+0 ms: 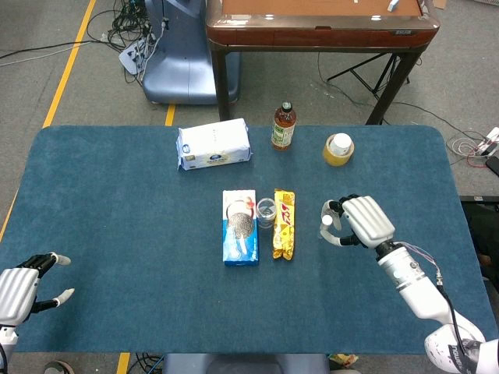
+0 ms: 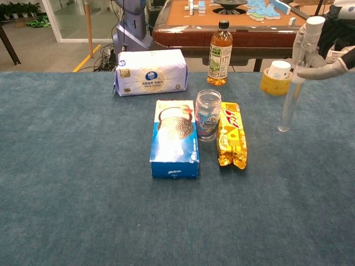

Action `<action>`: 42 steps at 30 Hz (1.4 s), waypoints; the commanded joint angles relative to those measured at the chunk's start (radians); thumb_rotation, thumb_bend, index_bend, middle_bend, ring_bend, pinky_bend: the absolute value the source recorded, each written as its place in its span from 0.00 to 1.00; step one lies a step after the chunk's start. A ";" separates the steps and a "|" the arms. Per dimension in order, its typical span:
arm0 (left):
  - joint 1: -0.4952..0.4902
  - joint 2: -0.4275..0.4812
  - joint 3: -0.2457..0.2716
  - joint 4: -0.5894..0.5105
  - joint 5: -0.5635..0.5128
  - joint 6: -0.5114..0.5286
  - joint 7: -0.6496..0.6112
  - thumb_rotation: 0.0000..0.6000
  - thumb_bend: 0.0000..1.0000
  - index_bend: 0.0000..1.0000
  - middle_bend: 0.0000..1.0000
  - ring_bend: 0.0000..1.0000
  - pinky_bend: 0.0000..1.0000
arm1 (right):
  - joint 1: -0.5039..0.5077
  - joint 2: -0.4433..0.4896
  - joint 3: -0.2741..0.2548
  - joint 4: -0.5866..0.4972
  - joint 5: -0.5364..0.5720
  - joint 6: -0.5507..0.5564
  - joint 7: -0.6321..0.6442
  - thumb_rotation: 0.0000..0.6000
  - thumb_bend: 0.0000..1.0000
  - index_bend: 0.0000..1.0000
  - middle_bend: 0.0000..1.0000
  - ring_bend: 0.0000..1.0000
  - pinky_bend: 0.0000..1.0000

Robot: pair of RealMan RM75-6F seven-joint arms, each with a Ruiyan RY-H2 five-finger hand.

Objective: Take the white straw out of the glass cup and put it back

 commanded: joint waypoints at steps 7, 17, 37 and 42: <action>0.000 0.000 0.000 -0.001 0.001 0.001 0.003 1.00 0.16 0.40 0.41 0.35 0.52 | -0.012 0.002 -0.006 0.037 -0.131 0.036 0.197 1.00 0.55 0.73 0.70 0.50 0.40; 0.000 0.000 0.001 -0.004 -0.003 -0.004 0.008 1.00 0.16 0.40 0.41 0.35 0.52 | 0.005 0.019 -0.013 0.006 -0.005 -0.019 -0.037 1.00 0.55 0.73 0.70 0.50 0.40; -0.001 0.002 0.003 -0.006 -0.001 -0.006 0.007 1.00 0.16 0.40 0.41 0.35 0.52 | -0.002 0.025 -0.014 0.018 0.036 -0.033 -0.015 1.00 0.57 0.74 0.70 0.50 0.40; -0.004 0.000 0.004 -0.007 -0.001 -0.013 0.013 1.00 0.16 0.40 0.41 0.35 0.52 | 0.011 0.011 -0.008 -0.023 0.123 -0.043 -0.112 1.00 0.57 0.75 0.70 0.50 0.40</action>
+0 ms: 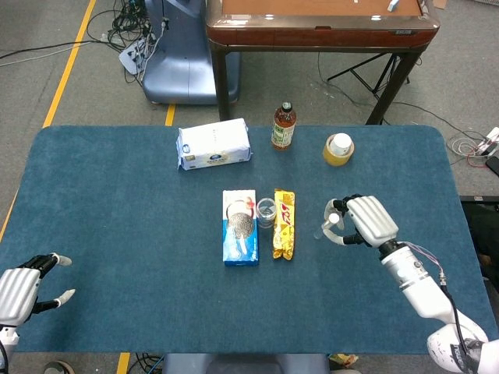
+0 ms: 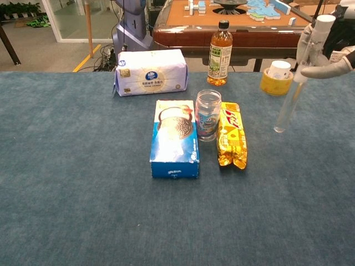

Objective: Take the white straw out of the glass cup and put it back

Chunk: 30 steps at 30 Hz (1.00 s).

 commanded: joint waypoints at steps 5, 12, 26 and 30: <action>0.001 0.001 0.000 -0.002 0.000 0.001 -0.004 1.00 0.16 0.40 0.41 0.35 0.52 | 0.001 -0.031 0.022 -0.023 0.004 -0.001 0.083 1.00 0.57 0.75 0.70 0.50 0.40; 0.001 0.003 0.000 0.000 0.001 0.003 -0.010 1.00 0.16 0.40 0.41 0.35 0.52 | -0.023 -0.057 0.026 0.027 -0.135 0.079 0.244 1.00 0.57 0.75 0.70 0.50 0.40; -0.001 0.002 0.001 -0.001 -0.001 -0.002 -0.005 1.00 0.16 0.40 0.41 0.35 0.52 | -0.017 -0.050 0.018 0.025 -0.005 0.066 -0.054 1.00 0.57 0.75 0.70 0.50 0.40; -0.001 0.002 0.001 0.000 -0.002 -0.001 -0.007 1.00 0.16 0.40 0.41 0.35 0.52 | -0.016 -0.072 0.028 0.025 -0.004 0.069 -0.008 1.00 0.57 0.75 0.70 0.50 0.40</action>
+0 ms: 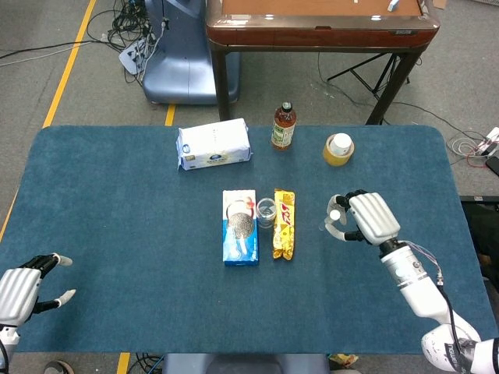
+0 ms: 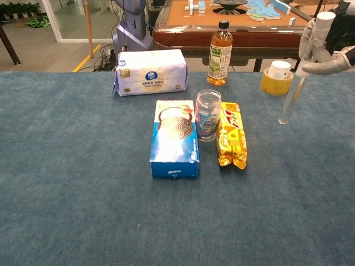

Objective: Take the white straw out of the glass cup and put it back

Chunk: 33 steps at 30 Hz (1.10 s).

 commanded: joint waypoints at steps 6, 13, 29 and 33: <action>0.000 0.001 0.000 0.001 0.000 0.001 -0.004 1.00 0.16 0.40 0.41 0.35 0.52 | 0.017 -0.085 0.037 0.046 -0.028 0.038 0.096 1.00 0.57 0.75 0.70 0.50 0.40; 0.003 0.006 -0.002 0.001 0.000 0.008 -0.015 1.00 0.16 0.40 0.41 0.35 0.52 | 0.063 -0.135 0.099 0.058 0.001 0.032 0.138 1.00 0.57 0.75 0.70 0.50 0.40; 0.011 0.014 -0.004 0.000 0.005 0.027 -0.033 1.00 0.16 0.40 0.41 0.35 0.52 | 0.155 -0.255 0.170 0.118 0.081 0.013 0.114 1.00 0.57 0.75 0.70 0.50 0.40; 0.014 0.018 -0.004 -0.001 0.006 0.034 -0.041 1.00 0.16 0.40 0.41 0.35 0.52 | 0.172 -0.287 0.170 0.150 0.095 0.002 0.111 1.00 0.57 0.75 0.70 0.50 0.40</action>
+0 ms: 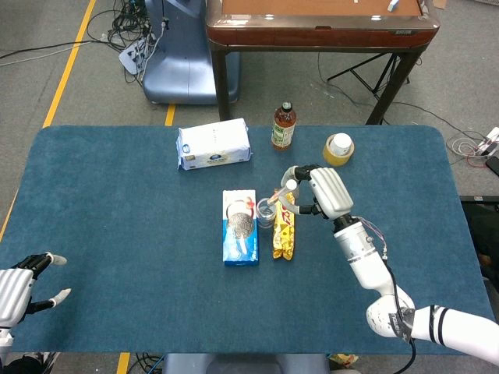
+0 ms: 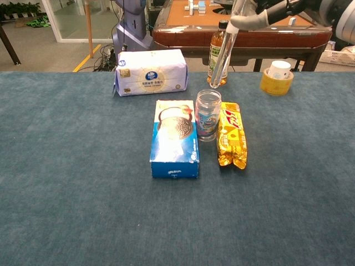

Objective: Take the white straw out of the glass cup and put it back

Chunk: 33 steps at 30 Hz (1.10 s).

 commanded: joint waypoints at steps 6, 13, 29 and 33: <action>0.004 0.006 0.001 0.000 0.006 0.008 -0.015 1.00 0.16 0.40 0.41 0.35 0.52 | 0.022 -0.055 -0.012 0.058 0.024 -0.023 -0.001 1.00 0.57 0.75 0.70 0.50 0.40; 0.005 0.007 0.000 0.002 0.006 0.011 -0.023 1.00 0.16 0.40 0.41 0.35 0.52 | 0.033 -0.090 -0.022 0.106 0.031 -0.039 0.008 1.00 0.57 0.75 0.70 0.50 0.40; 0.009 0.017 0.000 0.000 0.008 0.016 -0.042 1.00 0.16 0.40 0.41 0.35 0.52 | 0.048 -0.178 -0.058 0.224 0.033 -0.072 0.010 1.00 0.57 0.75 0.63 0.45 0.40; 0.011 0.020 -0.001 0.000 0.008 0.021 -0.050 1.00 0.16 0.40 0.41 0.35 0.52 | 0.050 -0.205 -0.073 0.264 0.016 -0.068 -0.005 1.00 0.57 0.75 0.56 0.40 0.40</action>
